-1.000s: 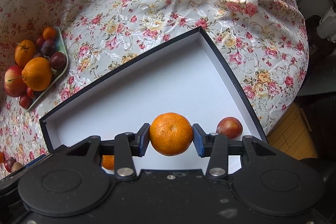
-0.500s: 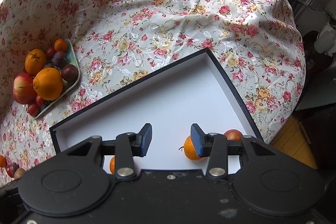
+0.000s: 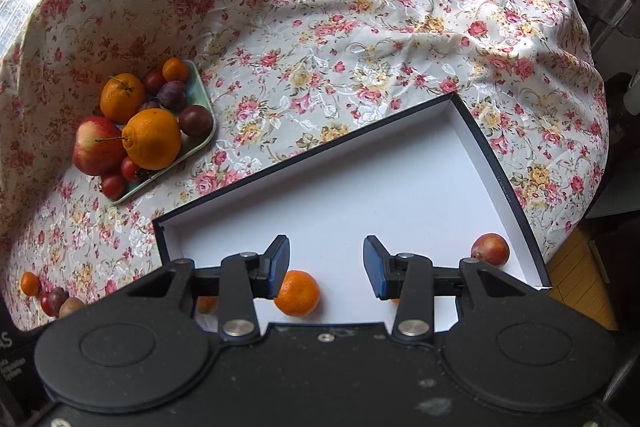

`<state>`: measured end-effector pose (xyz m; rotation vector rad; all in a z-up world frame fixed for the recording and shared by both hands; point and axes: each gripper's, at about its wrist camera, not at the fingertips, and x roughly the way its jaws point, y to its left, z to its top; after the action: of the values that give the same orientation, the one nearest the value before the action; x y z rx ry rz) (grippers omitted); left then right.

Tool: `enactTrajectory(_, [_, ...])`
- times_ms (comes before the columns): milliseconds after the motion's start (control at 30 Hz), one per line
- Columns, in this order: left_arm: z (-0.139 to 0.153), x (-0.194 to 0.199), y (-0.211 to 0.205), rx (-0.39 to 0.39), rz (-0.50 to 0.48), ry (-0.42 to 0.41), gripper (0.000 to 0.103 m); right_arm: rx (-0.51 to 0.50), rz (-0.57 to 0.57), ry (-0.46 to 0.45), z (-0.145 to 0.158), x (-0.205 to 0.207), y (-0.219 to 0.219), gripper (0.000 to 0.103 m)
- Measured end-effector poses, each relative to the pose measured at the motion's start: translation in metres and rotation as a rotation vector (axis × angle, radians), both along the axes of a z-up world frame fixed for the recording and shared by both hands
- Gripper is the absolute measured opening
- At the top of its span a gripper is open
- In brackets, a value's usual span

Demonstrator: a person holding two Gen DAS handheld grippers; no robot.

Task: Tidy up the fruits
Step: 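Move both open grippers back toward the loose fruits on the cloth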

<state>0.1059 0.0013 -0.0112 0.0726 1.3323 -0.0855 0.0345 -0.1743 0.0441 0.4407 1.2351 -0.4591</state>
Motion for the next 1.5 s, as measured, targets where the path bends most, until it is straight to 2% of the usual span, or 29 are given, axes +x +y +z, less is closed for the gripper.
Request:
enactTrajectory(167, [0.006,0.016,0.042,0.029,0.082,-0.039,0.062,0.007,0.109,0.005,0.005,0.010,0.040,0.043])
enactTrajectory(467, [0.004,0.042,0.126,0.052,0.235,-0.037,0.062,0.056,0.284,0.027,0.001,0.026,0.108,0.043])
enactTrajectory(767, [0.006,0.048,0.189,0.047,0.334,-0.045,0.062,0.175,0.306,0.087,-0.020,0.042,0.135,0.043])
enactTrajectory(1033, [0.005,0.058,0.233,0.050,0.384,-0.054,0.062,0.217,0.300,0.127,-0.036,0.055,0.153,0.043])
enactTrajectory(1233, [0.004,0.062,0.258,0.058,0.410,-0.072,0.062,0.208,0.324,0.141,-0.042,0.064,0.173,0.043])
enactTrajectory(1367, [-0.001,0.062,0.261,0.032,0.412,-0.045,0.062,0.199,0.352,0.152,-0.046,0.067,0.187,0.043])
enactTrajectory(1500, [-0.010,0.058,0.245,-0.025,0.344,-0.004,0.062,0.187,0.368,0.158,-0.050,0.071,0.197,0.043])
